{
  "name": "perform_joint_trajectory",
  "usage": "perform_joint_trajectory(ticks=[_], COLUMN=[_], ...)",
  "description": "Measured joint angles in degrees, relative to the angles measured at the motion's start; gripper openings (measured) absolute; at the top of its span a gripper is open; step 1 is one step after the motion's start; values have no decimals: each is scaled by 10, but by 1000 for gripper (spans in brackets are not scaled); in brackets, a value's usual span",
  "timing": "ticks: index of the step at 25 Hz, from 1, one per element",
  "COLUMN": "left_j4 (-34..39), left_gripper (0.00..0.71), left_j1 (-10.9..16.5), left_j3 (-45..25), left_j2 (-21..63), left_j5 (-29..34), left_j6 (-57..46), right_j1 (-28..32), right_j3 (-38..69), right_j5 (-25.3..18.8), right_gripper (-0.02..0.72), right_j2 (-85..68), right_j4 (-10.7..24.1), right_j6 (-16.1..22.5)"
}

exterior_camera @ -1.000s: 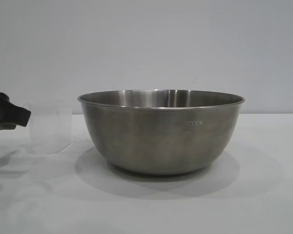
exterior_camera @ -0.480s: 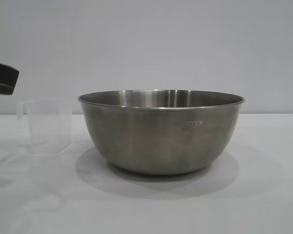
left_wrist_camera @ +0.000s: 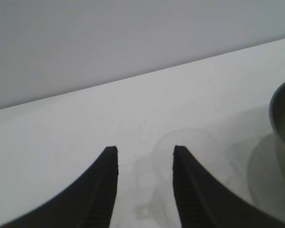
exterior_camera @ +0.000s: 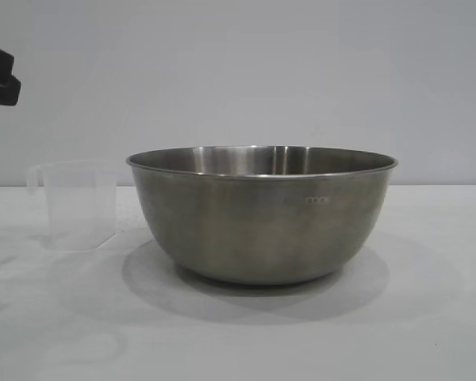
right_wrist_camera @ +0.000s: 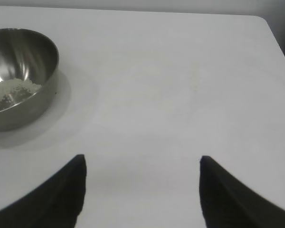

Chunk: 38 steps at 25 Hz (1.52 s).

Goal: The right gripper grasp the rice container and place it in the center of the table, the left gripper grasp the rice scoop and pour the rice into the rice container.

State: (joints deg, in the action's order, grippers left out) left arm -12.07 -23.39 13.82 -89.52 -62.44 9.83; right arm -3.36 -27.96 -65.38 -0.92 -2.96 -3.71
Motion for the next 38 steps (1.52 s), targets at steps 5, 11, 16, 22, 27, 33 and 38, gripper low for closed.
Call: perform_joint_trajectory(ticks=[5,11,16,22,27,33,38], left_j4=[26,35,0,-7,-8,-8,-8], left_gripper=[234,234,234,352,485,511,511], left_j1=[0,0,0,0,0,0,0], left_j3=[23,59,129,183,195,195,195], left_j2=[19,66,116,170,213,310,422], left_j5=[92,202,383,525,602,690,794], left_j6=[13,32,116,147,148,149,142], right_j1=[0,0,0,0,0,0,0], right_j3=[0,0,0,0,0,0,0], right_j5=[0,0,0,0,0,0,0], right_gripper=[414,414,414,414,414,414,414], right_j2=[0,0,0,0,0,0,0], right_j4=[0,0,0,0,0,0,0], right_j6=[0,0,0,0,0,0,0])
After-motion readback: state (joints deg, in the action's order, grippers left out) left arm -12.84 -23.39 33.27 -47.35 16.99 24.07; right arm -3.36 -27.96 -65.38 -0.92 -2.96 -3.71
